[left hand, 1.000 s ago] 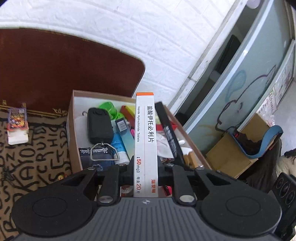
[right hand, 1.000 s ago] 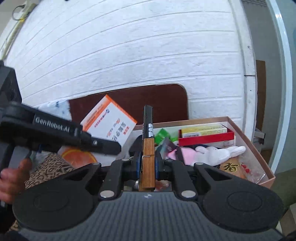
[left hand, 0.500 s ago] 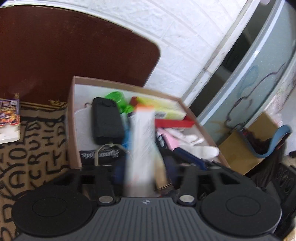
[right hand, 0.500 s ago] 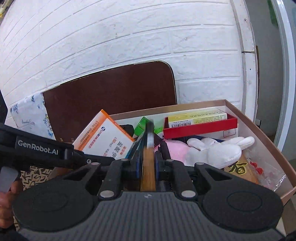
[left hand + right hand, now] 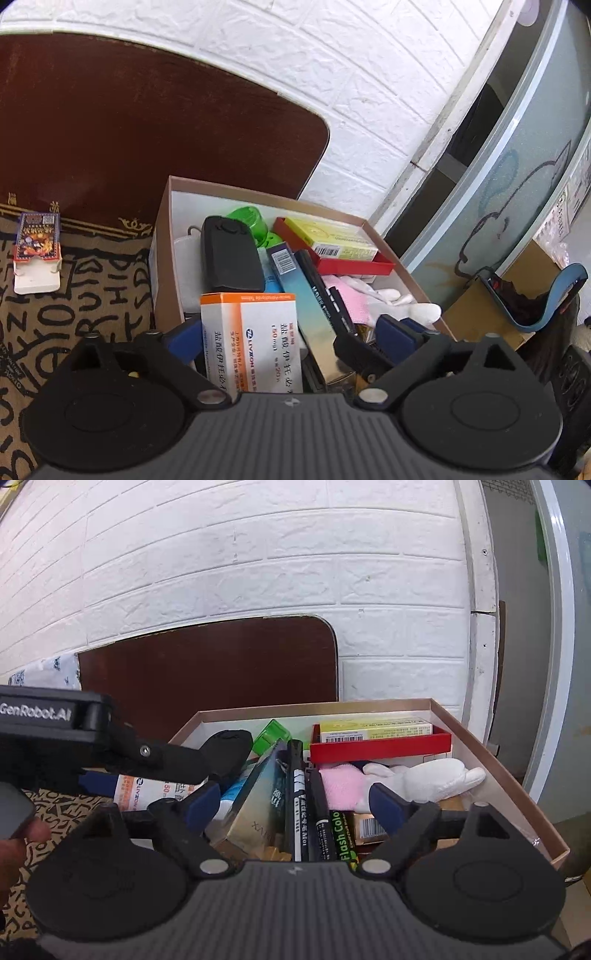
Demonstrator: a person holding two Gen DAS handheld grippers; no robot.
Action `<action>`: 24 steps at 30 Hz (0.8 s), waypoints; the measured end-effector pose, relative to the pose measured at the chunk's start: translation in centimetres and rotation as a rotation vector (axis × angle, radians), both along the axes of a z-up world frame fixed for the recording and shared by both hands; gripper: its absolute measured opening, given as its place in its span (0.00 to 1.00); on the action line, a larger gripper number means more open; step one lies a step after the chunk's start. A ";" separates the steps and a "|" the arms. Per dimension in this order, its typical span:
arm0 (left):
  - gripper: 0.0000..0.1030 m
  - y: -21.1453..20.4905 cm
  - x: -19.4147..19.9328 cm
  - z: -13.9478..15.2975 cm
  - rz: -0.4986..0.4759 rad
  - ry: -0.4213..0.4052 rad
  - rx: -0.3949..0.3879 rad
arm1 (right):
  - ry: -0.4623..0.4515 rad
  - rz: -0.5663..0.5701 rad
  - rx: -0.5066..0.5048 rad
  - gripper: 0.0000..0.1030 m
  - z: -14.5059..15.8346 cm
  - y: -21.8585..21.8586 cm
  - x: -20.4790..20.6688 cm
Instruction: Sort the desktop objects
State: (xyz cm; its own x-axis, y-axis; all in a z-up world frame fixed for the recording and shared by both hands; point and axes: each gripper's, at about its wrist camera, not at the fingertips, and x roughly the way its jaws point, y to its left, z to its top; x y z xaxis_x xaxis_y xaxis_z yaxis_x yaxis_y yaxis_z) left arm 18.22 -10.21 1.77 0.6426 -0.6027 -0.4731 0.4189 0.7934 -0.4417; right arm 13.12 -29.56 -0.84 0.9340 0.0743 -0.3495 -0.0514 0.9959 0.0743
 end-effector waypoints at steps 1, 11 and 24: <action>0.97 0.1 -0.3 0.2 0.022 -0.014 0.007 | -0.004 -0.004 -0.010 0.90 0.0 0.1 -0.1; 1.00 0.5 -4.2 2.2 0.192 -0.193 0.149 | -0.038 -0.050 -0.082 0.98 0.7 0.7 -2.7; 1.00 -0.1 -9.3 2.8 0.232 -0.201 0.223 | -0.033 -0.118 -0.117 0.98 1.3 1.2 -8.3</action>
